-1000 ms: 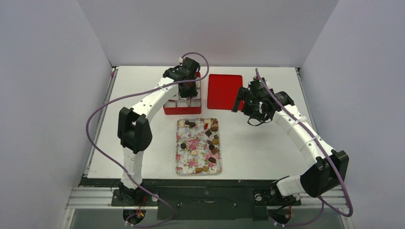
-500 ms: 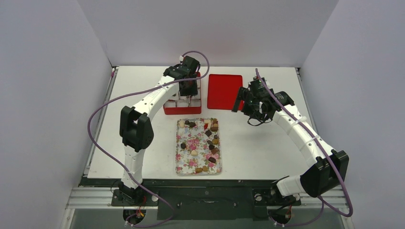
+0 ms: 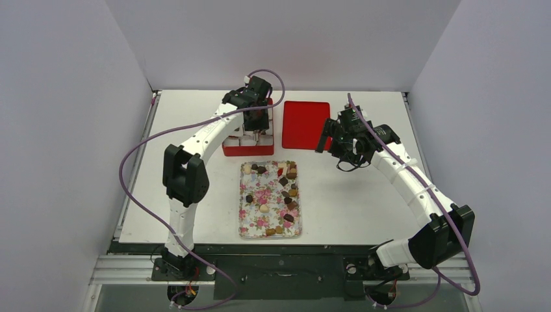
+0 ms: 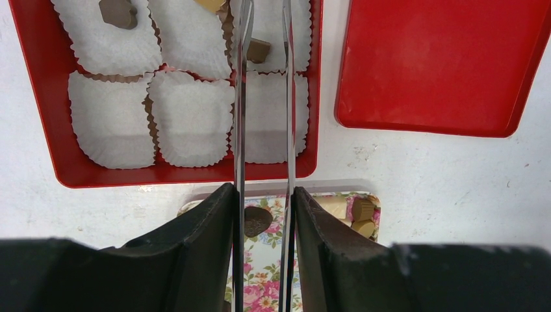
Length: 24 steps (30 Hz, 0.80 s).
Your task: Pack the chocolate
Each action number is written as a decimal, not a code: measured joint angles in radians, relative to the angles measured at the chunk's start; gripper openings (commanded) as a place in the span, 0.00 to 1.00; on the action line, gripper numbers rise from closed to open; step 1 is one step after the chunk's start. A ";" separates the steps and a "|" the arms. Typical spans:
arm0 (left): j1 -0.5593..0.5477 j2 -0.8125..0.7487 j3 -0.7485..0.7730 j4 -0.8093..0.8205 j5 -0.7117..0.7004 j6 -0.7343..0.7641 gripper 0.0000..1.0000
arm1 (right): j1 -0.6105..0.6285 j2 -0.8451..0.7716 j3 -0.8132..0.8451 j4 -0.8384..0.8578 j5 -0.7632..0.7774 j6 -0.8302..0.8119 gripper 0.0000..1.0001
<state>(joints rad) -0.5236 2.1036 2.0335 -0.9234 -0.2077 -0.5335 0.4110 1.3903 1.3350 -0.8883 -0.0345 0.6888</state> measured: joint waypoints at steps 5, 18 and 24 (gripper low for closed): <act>0.000 -0.001 0.001 -0.003 0.003 0.004 0.34 | 0.000 0.000 0.000 0.000 0.000 0.000 0.83; -0.025 -0.280 -0.123 -0.045 0.006 0.016 0.34 | -0.001 0.000 0.000 0.000 0.000 0.000 0.83; -0.146 -0.476 -0.282 -0.069 -0.002 -0.009 0.35 | -0.019 0.000 0.000 0.000 0.002 0.000 0.83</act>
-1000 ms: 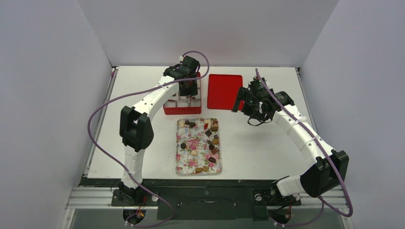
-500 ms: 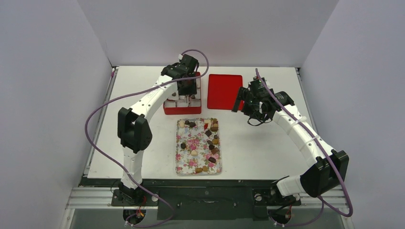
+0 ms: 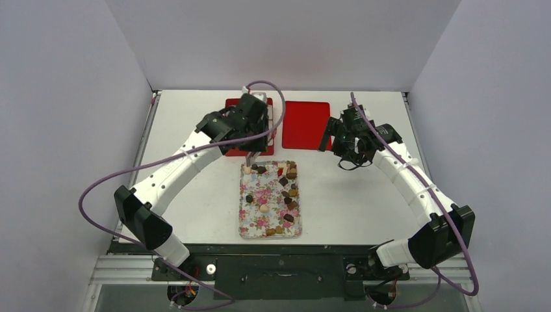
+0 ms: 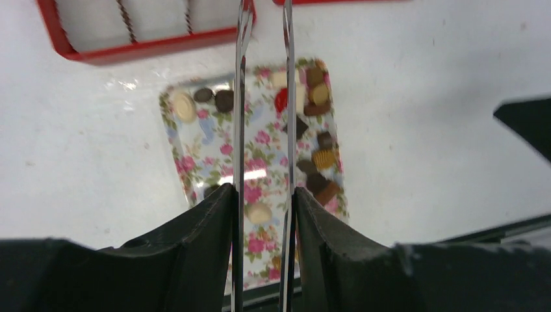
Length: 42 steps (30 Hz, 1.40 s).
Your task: Pack the chocolate
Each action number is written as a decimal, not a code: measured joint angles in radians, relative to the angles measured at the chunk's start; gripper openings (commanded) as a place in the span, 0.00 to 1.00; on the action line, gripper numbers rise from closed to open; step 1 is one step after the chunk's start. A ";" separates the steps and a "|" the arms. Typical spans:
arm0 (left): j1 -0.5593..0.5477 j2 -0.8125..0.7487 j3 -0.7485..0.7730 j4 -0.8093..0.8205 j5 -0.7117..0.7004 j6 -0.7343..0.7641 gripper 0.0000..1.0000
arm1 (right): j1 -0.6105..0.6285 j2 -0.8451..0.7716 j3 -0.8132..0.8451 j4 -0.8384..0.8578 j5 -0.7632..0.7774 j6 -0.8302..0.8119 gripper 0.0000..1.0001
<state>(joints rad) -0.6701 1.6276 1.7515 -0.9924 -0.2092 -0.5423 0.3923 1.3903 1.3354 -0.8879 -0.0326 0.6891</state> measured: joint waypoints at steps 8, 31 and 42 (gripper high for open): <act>-0.245 -0.068 -0.202 -0.073 0.008 -0.068 0.35 | -0.020 -0.002 -0.004 0.002 0.003 0.002 0.83; -0.463 -0.129 -0.318 -0.122 0.079 -0.160 0.34 | -0.021 -0.062 -0.089 0.012 0.003 0.023 0.83; -0.476 -0.122 -0.333 -0.140 0.110 -0.151 0.45 | -0.021 -0.085 -0.129 0.019 0.003 0.031 0.83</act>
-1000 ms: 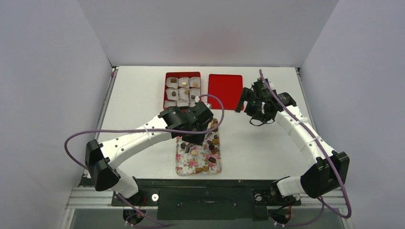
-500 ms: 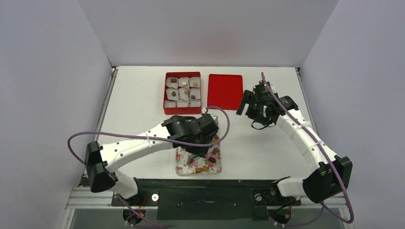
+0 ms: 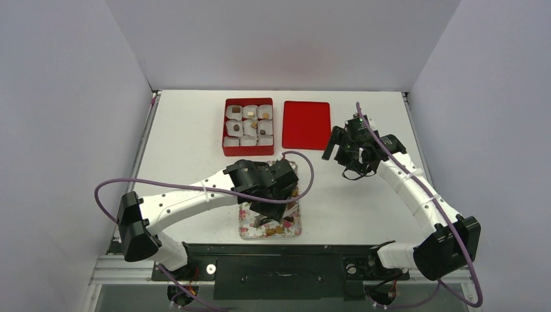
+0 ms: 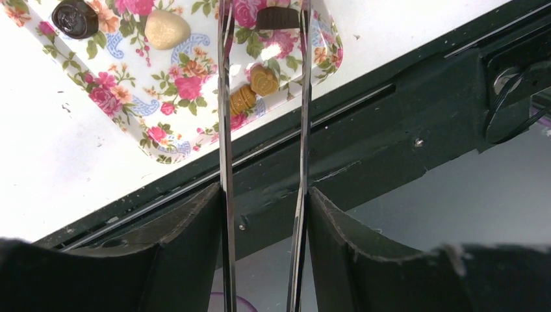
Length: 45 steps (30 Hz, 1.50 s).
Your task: Pack the chocolate
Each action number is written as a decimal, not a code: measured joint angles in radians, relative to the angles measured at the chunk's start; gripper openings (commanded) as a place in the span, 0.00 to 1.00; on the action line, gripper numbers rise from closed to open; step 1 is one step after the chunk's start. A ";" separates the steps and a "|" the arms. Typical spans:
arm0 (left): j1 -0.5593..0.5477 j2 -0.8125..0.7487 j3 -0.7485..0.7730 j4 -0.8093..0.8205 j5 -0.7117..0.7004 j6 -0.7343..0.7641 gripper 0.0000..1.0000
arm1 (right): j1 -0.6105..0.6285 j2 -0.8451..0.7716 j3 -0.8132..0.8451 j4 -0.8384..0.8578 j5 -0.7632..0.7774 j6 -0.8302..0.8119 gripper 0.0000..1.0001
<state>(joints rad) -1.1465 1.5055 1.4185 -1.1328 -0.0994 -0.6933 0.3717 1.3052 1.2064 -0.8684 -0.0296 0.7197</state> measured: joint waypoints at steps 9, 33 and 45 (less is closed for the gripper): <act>-0.016 0.000 -0.006 -0.016 0.006 0.002 0.45 | 0.000 -0.008 -0.012 0.003 0.000 0.003 0.83; -0.032 0.049 -0.040 -0.004 0.026 0.025 0.44 | 0.000 -0.023 -0.027 0.008 0.000 0.004 0.83; -0.032 0.062 -0.040 0.011 0.026 0.029 0.32 | 0.000 -0.023 -0.027 0.008 0.000 0.004 0.83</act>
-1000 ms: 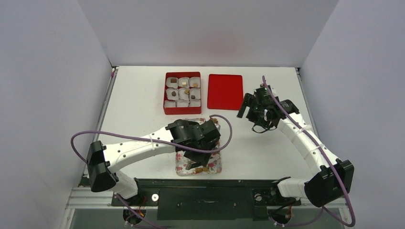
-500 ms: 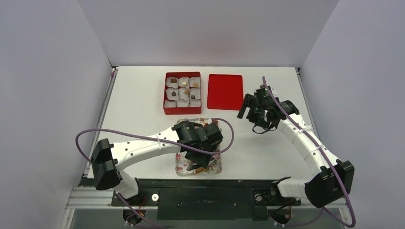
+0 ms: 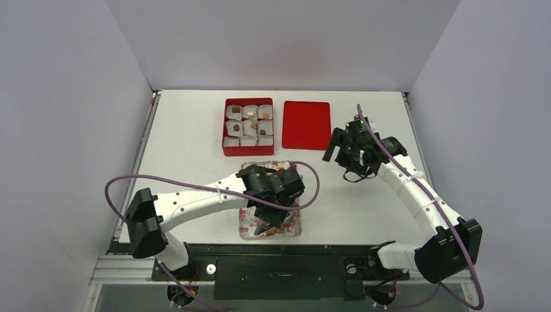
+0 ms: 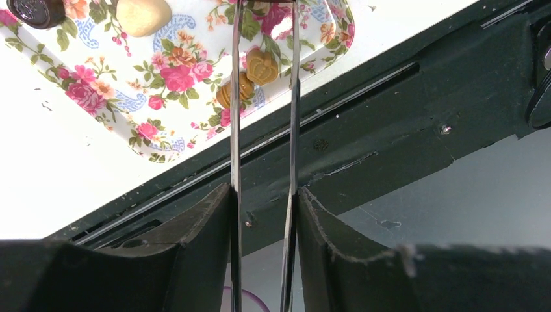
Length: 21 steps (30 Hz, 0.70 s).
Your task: Pack the chocolate
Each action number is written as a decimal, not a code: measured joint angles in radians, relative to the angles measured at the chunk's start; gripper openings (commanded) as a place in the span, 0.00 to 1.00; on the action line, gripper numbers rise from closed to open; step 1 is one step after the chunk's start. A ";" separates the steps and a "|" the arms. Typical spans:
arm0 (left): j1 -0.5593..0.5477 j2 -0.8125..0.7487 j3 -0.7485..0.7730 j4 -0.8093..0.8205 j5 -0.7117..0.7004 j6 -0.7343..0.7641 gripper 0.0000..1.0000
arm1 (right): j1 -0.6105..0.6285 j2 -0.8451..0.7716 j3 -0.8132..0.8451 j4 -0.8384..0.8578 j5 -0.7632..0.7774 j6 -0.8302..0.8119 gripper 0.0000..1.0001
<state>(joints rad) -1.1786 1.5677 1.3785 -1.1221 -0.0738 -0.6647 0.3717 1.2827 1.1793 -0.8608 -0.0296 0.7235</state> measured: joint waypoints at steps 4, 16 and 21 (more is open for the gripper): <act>0.000 0.000 0.000 -0.001 0.000 0.001 0.28 | 0.000 0.000 0.000 0.000 0.000 0.000 0.83; 0.018 -0.001 0.052 -0.064 -0.064 0.006 0.27 | 0.000 0.001 0.000 0.000 0.000 0.000 0.83; 0.063 -0.015 0.104 -0.083 -0.090 0.015 0.27 | 0.000 0.004 0.000 0.000 0.000 0.000 0.83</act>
<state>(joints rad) -1.1160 1.5524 1.4826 -1.2049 -0.1638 -0.6498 0.3717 1.2865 1.1797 -0.8608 -0.0299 0.7235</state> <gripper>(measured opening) 0.319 0.830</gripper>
